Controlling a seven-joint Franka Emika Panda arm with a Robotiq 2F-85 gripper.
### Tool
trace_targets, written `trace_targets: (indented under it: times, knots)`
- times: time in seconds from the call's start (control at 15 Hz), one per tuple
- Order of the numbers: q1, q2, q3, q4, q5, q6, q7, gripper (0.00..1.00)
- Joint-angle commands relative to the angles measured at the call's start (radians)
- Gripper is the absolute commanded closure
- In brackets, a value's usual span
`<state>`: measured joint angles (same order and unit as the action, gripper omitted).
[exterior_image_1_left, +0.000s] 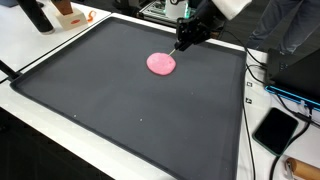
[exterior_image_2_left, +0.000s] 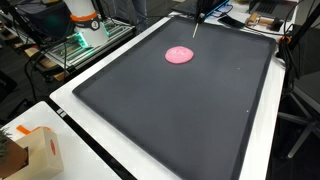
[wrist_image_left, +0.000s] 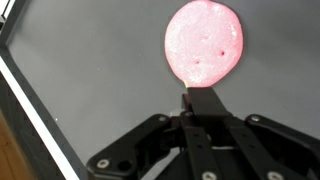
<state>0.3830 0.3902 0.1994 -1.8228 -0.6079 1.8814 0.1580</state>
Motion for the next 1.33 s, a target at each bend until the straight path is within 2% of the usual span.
trace_targets:
  times: [0.0, 0.67, 1.27]
  knots:
    - [0.040, 0.075, -0.018, 0.072, -0.041, -0.077, 0.094, 0.97]
    - [0.088, 0.198, -0.054, 0.181, -0.018, -0.201, 0.275, 0.97]
    - [0.084, 0.254, -0.049, 0.259, 0.032, -0.310, 0.253, 0.97]
